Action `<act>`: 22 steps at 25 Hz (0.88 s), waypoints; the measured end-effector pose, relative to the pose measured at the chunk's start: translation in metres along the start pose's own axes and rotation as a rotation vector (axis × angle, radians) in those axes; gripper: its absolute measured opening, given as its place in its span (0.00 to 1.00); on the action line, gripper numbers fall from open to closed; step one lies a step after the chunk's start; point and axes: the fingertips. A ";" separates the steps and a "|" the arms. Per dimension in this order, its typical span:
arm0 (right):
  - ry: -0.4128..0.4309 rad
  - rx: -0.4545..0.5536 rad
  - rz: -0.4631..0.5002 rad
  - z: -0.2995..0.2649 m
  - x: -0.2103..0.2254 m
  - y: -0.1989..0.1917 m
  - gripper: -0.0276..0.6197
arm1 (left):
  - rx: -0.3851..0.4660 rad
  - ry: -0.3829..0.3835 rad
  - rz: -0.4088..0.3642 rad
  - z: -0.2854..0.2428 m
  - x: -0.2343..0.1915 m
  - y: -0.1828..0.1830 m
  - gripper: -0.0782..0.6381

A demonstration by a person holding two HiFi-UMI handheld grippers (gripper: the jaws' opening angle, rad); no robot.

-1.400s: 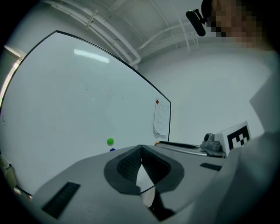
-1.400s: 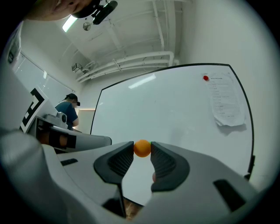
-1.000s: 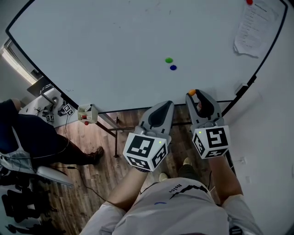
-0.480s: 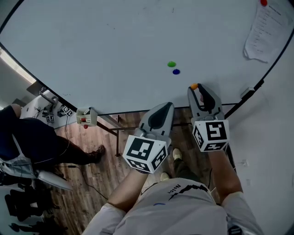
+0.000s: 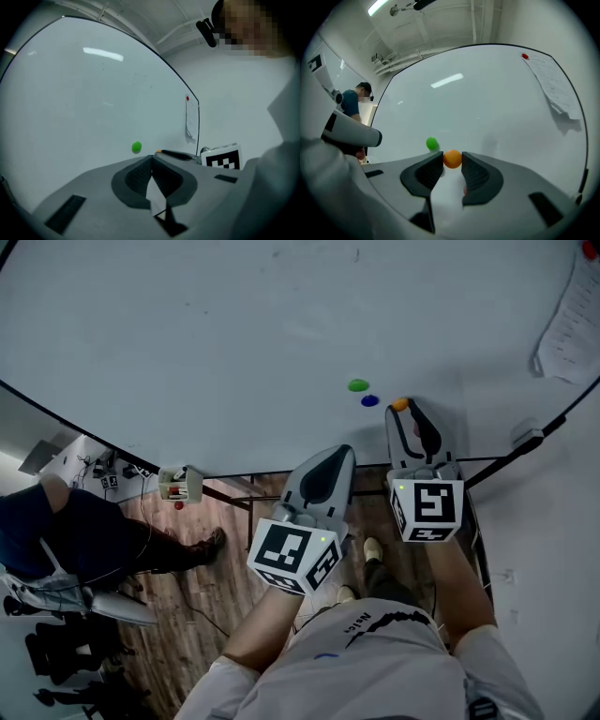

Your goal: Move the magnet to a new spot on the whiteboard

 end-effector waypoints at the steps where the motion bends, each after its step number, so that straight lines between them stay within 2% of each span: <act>1: -0.003 0.001 0.001 -0.003 0.000 -0.002 0.24 | -0.002 0.002 0.002 -0.002 -0.003 -0.001 0.12; 22: -0.132 0.013 -0.063 -0.029 0.007 -0.009 0.24 | -0.030 0.020 0.019 -0.010 -0.024 -0.014 0.12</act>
Point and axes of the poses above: the fingertips, and each gripper's own axes: z backward along the fingers, x to its right, y out of its top, and after that the axes turned 7 degrees about -y, right-handed
